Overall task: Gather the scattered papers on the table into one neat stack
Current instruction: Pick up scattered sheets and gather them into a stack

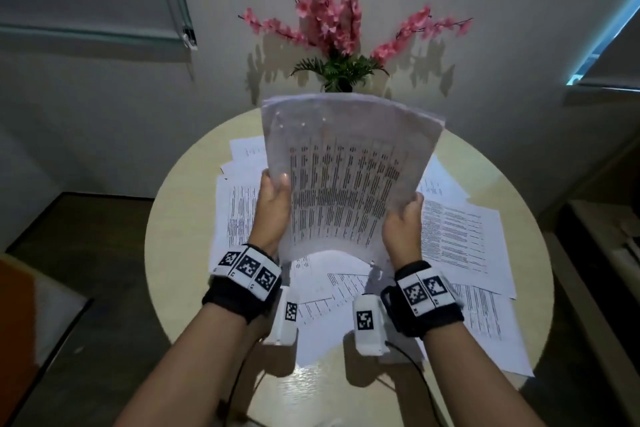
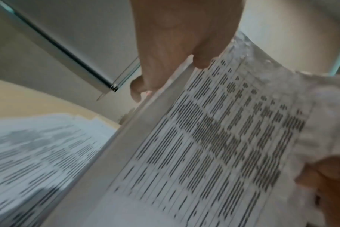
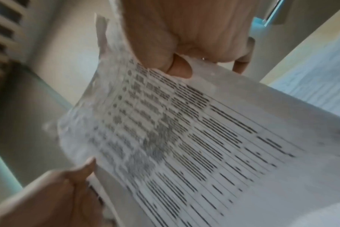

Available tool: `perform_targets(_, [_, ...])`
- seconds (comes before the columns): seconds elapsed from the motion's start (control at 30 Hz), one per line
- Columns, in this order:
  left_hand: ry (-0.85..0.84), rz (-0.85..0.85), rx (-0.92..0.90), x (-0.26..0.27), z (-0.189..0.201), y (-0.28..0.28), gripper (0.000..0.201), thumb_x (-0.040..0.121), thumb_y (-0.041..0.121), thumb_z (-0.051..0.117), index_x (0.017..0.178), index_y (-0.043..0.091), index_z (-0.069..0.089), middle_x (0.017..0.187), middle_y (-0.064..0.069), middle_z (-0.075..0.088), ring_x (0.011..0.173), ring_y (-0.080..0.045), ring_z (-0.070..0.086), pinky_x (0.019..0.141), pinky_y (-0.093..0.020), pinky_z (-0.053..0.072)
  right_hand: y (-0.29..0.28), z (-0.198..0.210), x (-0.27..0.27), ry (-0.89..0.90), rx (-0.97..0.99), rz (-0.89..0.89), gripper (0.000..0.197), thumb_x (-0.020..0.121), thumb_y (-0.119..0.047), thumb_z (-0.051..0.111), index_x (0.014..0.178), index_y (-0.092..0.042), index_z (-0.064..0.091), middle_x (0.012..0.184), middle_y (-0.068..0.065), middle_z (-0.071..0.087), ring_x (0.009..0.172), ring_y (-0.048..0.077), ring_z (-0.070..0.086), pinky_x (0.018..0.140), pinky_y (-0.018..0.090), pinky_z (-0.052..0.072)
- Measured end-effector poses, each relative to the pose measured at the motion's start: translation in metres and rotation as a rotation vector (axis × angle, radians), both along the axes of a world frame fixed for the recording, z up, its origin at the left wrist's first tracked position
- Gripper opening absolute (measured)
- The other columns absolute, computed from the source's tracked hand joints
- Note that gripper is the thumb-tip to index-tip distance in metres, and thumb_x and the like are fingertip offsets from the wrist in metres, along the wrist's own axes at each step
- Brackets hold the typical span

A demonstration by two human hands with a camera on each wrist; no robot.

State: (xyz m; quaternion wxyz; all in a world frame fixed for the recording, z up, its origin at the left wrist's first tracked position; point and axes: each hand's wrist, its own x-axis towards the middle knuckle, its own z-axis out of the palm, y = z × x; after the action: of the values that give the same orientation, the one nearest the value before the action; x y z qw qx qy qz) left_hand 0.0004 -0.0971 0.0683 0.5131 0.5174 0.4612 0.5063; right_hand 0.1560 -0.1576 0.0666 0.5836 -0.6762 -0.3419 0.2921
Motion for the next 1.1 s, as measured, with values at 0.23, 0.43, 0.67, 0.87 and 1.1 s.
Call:
perform_targets(0.23, [0.088,0.183,-0.016,-0.021,-0.01,0.013,0.027,0.097,0.013,0.038,0.072,0.025,0.042,0.076,0.001,0.048,0.069,-0.01,0.042,0.066,-0.026,0.036,-0.004,-0.004,-0.001,0.008,0.025,-0.022,0.012,0.096,-0.003,0.035,0.1,-0.013,0.031,0.077,-0.008,0.044,0.062,0.006,0.042,0.051,0.012,0.039])
perform_targets(0.43, [0.325,0.213,-0.412,-0.059,-0.063,0.016,0.028,0.09,0.013,0.038,0.114,0.01,0.052,0.119,-0.012,0.058,0.099,-0.027,0.056,0.085,-0.035,0.044,-0.004,-0.047,-0.021,-0.114,-0.299,0.12,0.01,0.094,0.0,0.034,0.094,-0.01,0.037,0.073,-0.005,0.038,0.063,0.012,0.036,0.044,0.004,0.035])
perform_targets(0.67, [0.737,0.131,-0.7,-0.088,-0.109,0.014,0.037,0.088,-0.002,0.037,0.055,0.016,0.031,0.069,-0.009,0.042,0.082,-0.023,0.037,0.068,-0.028,0.03,0.004,-0.112,-0.028,-0.325,-0.745,0.356,0.025,0.081,0.002,0.041,0.069,-0.015,0.028,0.065,0.0,0.032,0.056,0.018,0.029,0.05,0.029,0.022])
perform_targets(0.87, [0.841,0.234,-0.705,-0.106,-0.112,0.053,0.033,0.085,0.014,0.05,0.107,-0.007,0.061,0.115,-0.024,0.062,0.112,-0.039,0.056,0.091,-0.04,0.047,0.036,-0.096,0.004,-0.718,-0.789,0.274,0.065,0.072,-0.009,0.068,0.129,-0.01,0.037,0.133,0.015,0.04,0.124,0.035,0.037,0.098,0.046,0.037])
perform_targets(1.1, [0.84,0.165,-0.795,-0.1,-0.106,0.093,0.061,0.08,0.03,0.061,0.128,-0.004,0.045,0.136,-0.021,0.044,0.117,-0.039,0.05,0.099,-0.041,0.043,0.062,-0.119,0.047,-1.095,-1.012,0.443,0.065,0.076,-0.009,0.064,0.131,-0.008,0.029,0.138,0.018,0.037,0.123,0.042,0.039,0.098,0.054,0.039])
